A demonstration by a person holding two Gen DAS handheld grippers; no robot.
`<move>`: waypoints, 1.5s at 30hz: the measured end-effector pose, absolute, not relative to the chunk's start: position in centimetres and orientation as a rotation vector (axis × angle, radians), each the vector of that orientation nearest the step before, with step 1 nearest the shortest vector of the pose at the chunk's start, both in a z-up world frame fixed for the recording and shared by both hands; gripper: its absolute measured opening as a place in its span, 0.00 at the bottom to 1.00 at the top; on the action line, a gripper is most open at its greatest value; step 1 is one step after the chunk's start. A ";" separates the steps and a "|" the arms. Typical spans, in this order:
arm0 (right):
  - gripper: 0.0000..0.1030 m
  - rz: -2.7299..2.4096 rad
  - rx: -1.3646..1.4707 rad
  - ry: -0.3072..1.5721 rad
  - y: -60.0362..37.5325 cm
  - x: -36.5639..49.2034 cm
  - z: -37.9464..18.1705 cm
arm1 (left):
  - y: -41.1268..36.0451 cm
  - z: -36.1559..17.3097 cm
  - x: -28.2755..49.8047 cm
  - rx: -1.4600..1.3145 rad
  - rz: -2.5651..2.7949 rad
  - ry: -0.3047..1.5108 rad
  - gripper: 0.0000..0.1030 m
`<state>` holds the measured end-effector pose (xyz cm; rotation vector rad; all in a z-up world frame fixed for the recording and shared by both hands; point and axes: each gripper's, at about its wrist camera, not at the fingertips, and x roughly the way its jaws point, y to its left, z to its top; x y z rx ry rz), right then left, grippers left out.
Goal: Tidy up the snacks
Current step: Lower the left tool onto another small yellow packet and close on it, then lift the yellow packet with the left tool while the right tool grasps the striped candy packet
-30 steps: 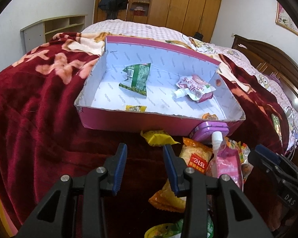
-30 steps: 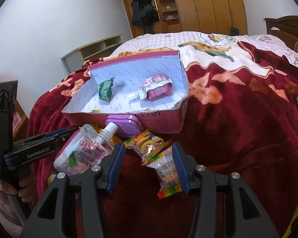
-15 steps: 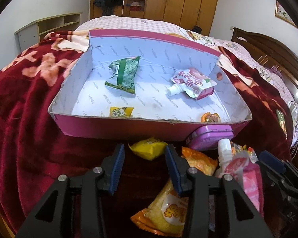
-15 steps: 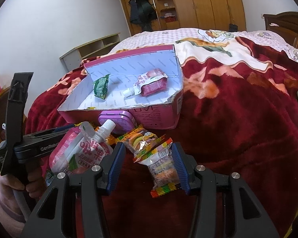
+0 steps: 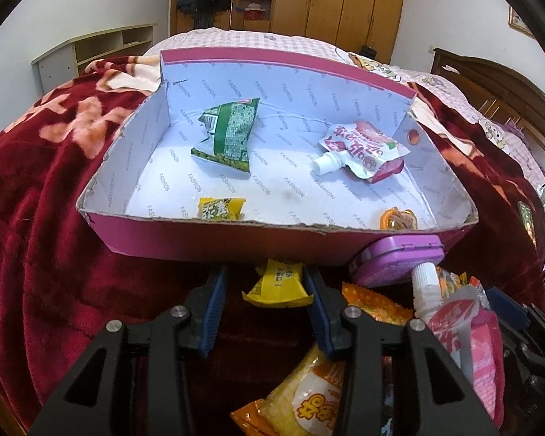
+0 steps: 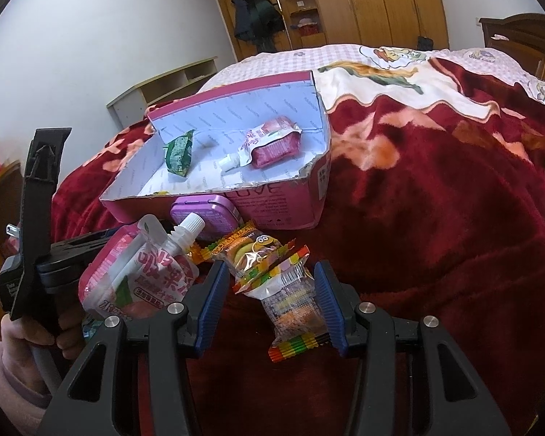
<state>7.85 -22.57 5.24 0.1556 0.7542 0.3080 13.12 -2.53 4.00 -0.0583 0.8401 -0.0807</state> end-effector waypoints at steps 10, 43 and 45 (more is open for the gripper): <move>0.49 0.306 0.156 0.761 -22.5 8.0 5.0 | -2.5 3.9 13.1 -0.065 -0.087 0.833 0.37; 0.49 0.289 0.123 0.756 -22.7 6.0 5.7 | 2.0 6.2 8.3 -0.145 -0.049 0.758 0.32; 0.49 0.283 0.109 0.753 -22.8 5.7 5.8 | 2.3 6.2 8.0 -0.146 -0.049 0.760 0.32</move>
